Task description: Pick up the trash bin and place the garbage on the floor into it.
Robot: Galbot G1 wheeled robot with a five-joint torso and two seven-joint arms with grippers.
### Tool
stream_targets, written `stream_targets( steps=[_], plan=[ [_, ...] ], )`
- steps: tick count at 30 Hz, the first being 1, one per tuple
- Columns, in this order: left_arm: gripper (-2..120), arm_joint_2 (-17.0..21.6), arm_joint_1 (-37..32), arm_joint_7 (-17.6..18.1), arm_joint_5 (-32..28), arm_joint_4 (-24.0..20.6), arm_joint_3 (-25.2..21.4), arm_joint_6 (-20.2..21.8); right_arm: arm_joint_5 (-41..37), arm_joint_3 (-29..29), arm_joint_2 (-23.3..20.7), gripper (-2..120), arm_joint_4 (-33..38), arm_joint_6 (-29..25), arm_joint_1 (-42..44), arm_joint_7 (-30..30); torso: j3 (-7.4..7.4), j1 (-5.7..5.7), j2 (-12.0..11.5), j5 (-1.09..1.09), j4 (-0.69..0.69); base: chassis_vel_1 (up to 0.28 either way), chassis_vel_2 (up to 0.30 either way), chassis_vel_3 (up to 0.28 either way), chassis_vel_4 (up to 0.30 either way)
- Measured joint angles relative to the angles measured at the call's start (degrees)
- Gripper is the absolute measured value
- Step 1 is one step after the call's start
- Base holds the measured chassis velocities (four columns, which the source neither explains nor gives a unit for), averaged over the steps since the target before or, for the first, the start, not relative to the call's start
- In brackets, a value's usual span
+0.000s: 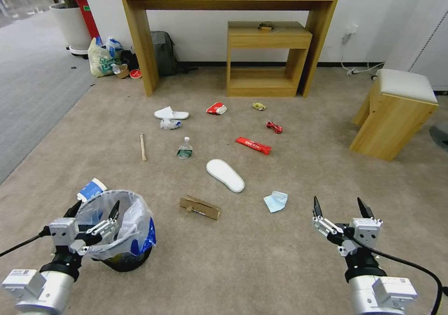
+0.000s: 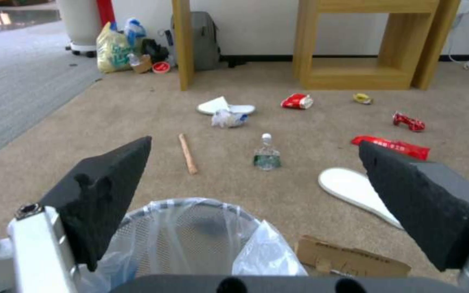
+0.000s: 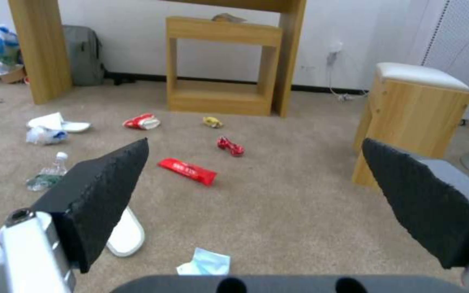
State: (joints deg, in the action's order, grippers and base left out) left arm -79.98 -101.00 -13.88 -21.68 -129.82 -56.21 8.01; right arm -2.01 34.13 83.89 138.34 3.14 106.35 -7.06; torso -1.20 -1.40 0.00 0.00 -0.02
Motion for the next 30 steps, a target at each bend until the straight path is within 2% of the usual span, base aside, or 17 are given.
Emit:
stream_targets(
  steps=[12,14,15,16,19,20,22,24,26,27,30],
  plan=[
    [100,1.2,1.6,1.6,-1.7,0.3,0.0,2.4,-0.3,0.1,0.2,100,-0.9,0.0,-0.7,0.0,0.00,0.00,0.0,0.00,0.00,0.000,0.000,0.000,0.000],
    [100,3.7,2.4,2.2,-3.1,0.4,-1.2,5.0,-0.8,0.3,0.1,100,-1.0,-0.1,-0.9,0.0,0.00,0.00,0.0,-0.01,0.00,0.000,0.000,0.000,0.000],
    [100,6.3,3.0,2.9,-4.2,0.4,-2.3,8.1,-2.5,0.3,0.0,100,-1.1,-0.2,-0.9,0.4,0.00,0.00,0.0,-0.01,0.01,0.000,0.000,0.000,0.000],
    [100,6.3,3.0,2.9,-4.2,0.4,-2.3,8.1,-2.5,0.3,0.0,100,-1.1,-0.2,-0.9,0.4,0.00,0.00,0.0,-0.01,0.01,0.000,0.000,0.000,0.000],
    [100,11.3,4.3,4.5,-7.2,1.4,-3.8,14.2,-5.3,0.2,-0.1,100,-1.1,0.0,-0.7,0.9,0.00,0.00,0.0,0.01,0.00,0.000,0.000,0.000,0.000],
    [100,11.3,4.3,4.5,-7.2,1.4,-3.8,14.2,-5.3,0.2,-0.1,100,-1.1,0.0,-0.7,0.9,0.00,0.00,0.0,0.01,0.00,0.000,0.000,0.000,0.000],
    [100,15.4,5.6,5.5,-8.9,3.3,-4.4,20.0,-6.1,0.7,-0.1,100,-1.2,0.0,-0.7,1.5,0.00,0.00,0.0,-0.02,0.00,0.000,0.000,0.000,0.000],
    [100,16.4,6.0,5.6,-9.2,3.8,-4.5,21.3,-6.3,0.9,-0.1,100,-1.3,-0.1,-0.7,1.6,0.00,0.00,0.0,-0.02,0.00,0.000,0.000,0.000,0.000],
    [100,18.8,7.2,5.9,-10.1,5.3,-4.6,25.2,-7.2,1.2,-0.1,100,-1.7,-0.2,-0.6,1.8,0.00,0.00,0.0,-0.01,-0.01,0.000,0.000,0.000,0.000],
    [100,18.8,7.2,5.9,-10.1,5.3,-4.6,25.2,-7.2,1.2,-0.1,100,-1.7,-0.2,-0.6,1.8,0.00,0.00,0.0,-0.01,-0.01,0.000,0.000,0.000,0.000],
    [100,23.5,9.3,6.5,-12.2,8.0,-3.9,30.1,-11.7,1.3,-0.1,100,-1.8,0.2,0.0,2.0,0.00,0.00,0.0,-0.01,0.00,0.000,0.000,0.000,0.000]
  ],
)
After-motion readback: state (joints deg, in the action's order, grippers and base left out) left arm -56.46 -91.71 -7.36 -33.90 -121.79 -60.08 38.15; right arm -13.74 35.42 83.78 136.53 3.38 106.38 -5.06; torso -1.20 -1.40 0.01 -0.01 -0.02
